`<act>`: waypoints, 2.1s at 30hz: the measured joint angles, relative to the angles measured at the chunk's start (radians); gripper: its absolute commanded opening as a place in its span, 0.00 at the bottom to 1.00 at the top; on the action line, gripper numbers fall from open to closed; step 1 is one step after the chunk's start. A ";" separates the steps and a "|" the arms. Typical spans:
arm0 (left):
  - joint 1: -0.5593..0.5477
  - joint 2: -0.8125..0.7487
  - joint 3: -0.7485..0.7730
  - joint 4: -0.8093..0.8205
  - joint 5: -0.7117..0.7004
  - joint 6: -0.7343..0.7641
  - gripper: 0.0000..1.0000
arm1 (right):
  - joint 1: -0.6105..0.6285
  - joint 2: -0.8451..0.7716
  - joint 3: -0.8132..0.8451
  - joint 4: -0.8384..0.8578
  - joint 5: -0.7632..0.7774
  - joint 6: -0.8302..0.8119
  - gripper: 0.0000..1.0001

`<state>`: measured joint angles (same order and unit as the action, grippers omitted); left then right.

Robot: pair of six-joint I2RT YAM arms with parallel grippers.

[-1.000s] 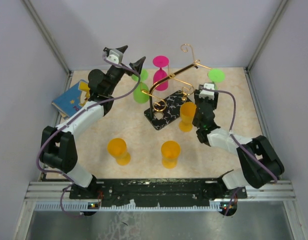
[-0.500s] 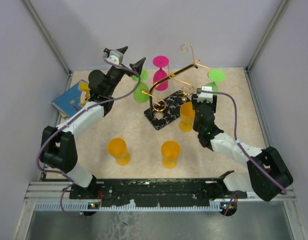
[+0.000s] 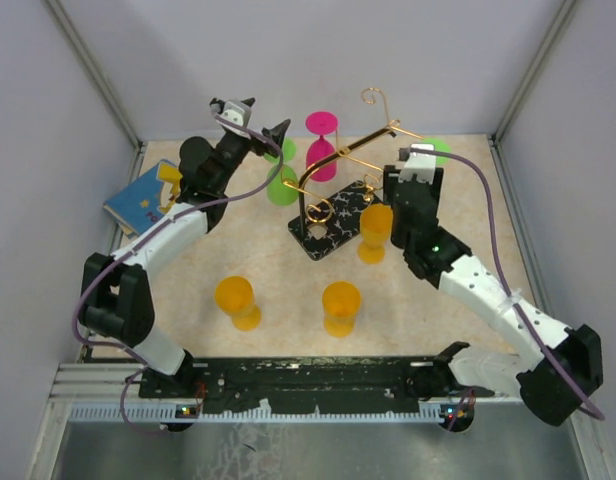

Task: Place the wine glass upside down on the wine glass rack
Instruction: Pick up the wine glass at the center of the board.

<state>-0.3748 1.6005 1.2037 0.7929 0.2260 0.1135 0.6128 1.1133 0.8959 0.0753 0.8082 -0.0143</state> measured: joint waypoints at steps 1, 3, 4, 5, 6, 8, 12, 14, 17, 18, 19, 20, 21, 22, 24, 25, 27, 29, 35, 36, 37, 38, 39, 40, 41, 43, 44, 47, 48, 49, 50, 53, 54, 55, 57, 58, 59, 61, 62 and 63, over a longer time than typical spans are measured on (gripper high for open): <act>0.000 -0.002 0.002 -0.021 -0.006 0.005 0.99 | 0.000 0.001 0.032 -0.032 0.003 0.002 0.61; 0.000 -0.009 0.011 -0.069 -0.024 0.016 0.99 | 0.000 0.013 0.113 -0.095 0.007 0.008 0.61; 0.000 -0.017 0.012 -0.092 -0.036 0.019 0.99 | 0.000 0.026 0.163 -0.119 0.010 0.008 0.62; 0.000 -0.025 0.012 -0.109 -0.045 0.022 0.99 | 0.000 0.042 0.215 -0.136 0.011 0.006 0.62; 0.000 -0.038 0.012 -0.133 -0.060 0.026 0.99 | 0.000 0.058 0.261 -0.145 0.010 0.002 0.63; 0.000 -0.070 0.012 -0.173 -0.084 0.037 0.99 | 0.000 0.095 0.358 -0.152 0.011 -0.019 0.63; 0.000 -0.144 0.027 -0.243 -0.129 0.049 0.99 | 0.000 0.167 0.501 -0.157 -0.002 -0.054 0.64; 0.000 -0.179 0.044 -0.281 -0.151 0.054 0.99 | -0.003 0.210 0.574 -0.186 -0.024 -0.053 0.64; 0.000 -0.229 0.057 -0.334 -0.183 0.061 0.99 | -0.040 0.261 0.652 -0.264 -0.108 0.006 0.65; 0.000 -0.245 0.058 -0.351 -0.193 0.063 0.99 | -0.066 0.275 0.668 -0.289 -0.147 0.037 0.65; 0.000 -0.260 0.058 -0.371 -0.202 0.064 0.99 | -0.090 0.286 0.678 -0.311 -0.174 0.059 0.65; 0.000 -0.276 0.058 -0.394 -0.212 0.066 0.99 | -0.127 0.300 0.688 -0.339 -0.209 0.089 0.66; 0.000 -0.286 0.058 -0.410 -0.219 0.067 0.99 | -0.148 0.312 0.698 -0.361 -0.229 0.106 0.66; 0.000 -0.297 0.058 -0.431 -0.225 0.068 0.99 | -0.169 0.330 0.714 -0.388 -0.249 0.125 0.67; 0.000 -0.312 0.058 -0.478 -0.235 0.070 0.99 | -0.195 0.369 0.755 -0.430 -0.294 0.152 0.68; 0.000 -0.317 0.058 -0.502 -0.240 0.071 0.99 | -0.204 0.391 0.781 -0.454 -0.320 0.167 0.68; -0.003 -0.324 0.060 -0.555 -0.257 0.075 0.99 | -0.208 0.425 0.824 -0.495 -0.367 0.191 0.69; -0.007 -0.326 0.060 -0.600 -0.279 0.079 0.99 | -0.208 0.449 0.859 -0.534 -0.417 0.221 0.69; -0.012 -0.336 0.060 -0.681 -0.330 0.090 0.99 | -0.208 0.474 0.896 -0.612 -0.514 0.309 0.69; -0.012 -0.340 0.060 -0.685 -0.334 0.090 0.99 | -0.208 0.481 0.904 -0.624 -0.523 0.322 0.69; -0.012 -0.343 0.060 -0.687 -0.336 0.090 0.99 | -0.208 0.492 0.912 -0.641 -0.531 0.336 0.69; -0.012 -0.344 0.060 -0.689 -0.339 0.090 0.99 | -0.208 0.502 0.919 -0.655 -0.536 0.350 0.70; -0.012 -0.346 0.060 -0.689 -0.340 0.091 0.99 | -0.208 0.510 0.923 -0.668 -0.541 0.359 0.70; -0.012 -0.346 0.060 -0.689 -0.341 0.093 0.99 | -0.208 0.519 0.927 -0.681 -0.545 0.369 0.70; -0.012 -0.346 0.060 -0.689 -0.342 0.093 0.99 | -0.208 0.528 0.932 -0.697 -0.549 0.378 0.70; -0.012 -0.346 0.060 -0.690 -0.342 0.096 0.99 | -0.208 0.554 0.949 -0.721 -0.552 0.394 0.71; -0.013 -0.346 0.060 -0.689 -0.342 0.097 0.99 | -0.208 0.568 0.956 -0.729 -0.552 0.398 0.72; -0.014 -0.345 0.060 -0.688 -0.341 0.100 0.99 | -0.209 0.600 0.958 -0.755 -0.555 0.416 0.86; -0.014 -0.344 0.060 -0.687 -0.341 0.101 0.99 | -0.210 0.610 0.958 -0.761 -0.557 0.422 0.89; -0.014 -0.343 0.060 -0.686 -0.340 0.102 0.99 | -0.210 0.617 0.958 -0.762 -0.559 0.432 0.91; -0.014 -0.341 0.060 -0.683 -0.338 0.104 0.99 | -0.210 0.621 0.958 -0.759 -0.562 0.437 0.91; -0.014 -0.330 0.060 -0.673 -0.336 0.112 0.99 | -0.216 0.629 0.959 -0.752 -0.568 0.453 0.92; -0.014 -0.325 0.060 -0.670 -0.335 0.114 0.99 | -0.216 0.632 0.961 -0.751 -0.570 0.455 0.92; -0.015 -0.320 0.060 -0.667 -0.333 0.117 0.99 | -0.217 0.638 0.965 -0.751 -0.572 0.462 0.92; -0.016 -0.309 0.060 -0.662 -0.330 0.124 0.99 | -0.220 0.649 0.970 -0.747 -0.575 0.471 0.91; -0.016 -0.304 0.060 -0.659 -0.329 0.127 0.99 | -0.221 0.652 0.970 -0.746 -0.578 0.476 0.91; -0.016 -0.299 0.060 -0.657 -0.328 0.130 0.99 | -0.223 0.655 0.970 -0.743 -0.578 0.481 0.91; -0.016 -0.293 0.060 -0.650 -0.325 0.133 0.99 | -0.228 0.660 0.970 -0.737 -0.581 0.489 0.91; -0.016 -0.291 0.060 -0.647 -0.324 0.135 0.99 | -0.231 0.663 0.970 -0.730 -0.583 0.491 0.91; -0.016 -0.288 0.060 -0.642 -0.322 0.137 0.99 | -0.234 0.665 0.970 -0.725 -0.584 0.496 0.91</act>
<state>-0.3904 1.3128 1.2636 0.1513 -0.0963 0.2508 0.3786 1.7782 1.8664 -0.6498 0.2241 0.4812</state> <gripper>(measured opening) 0.995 0.915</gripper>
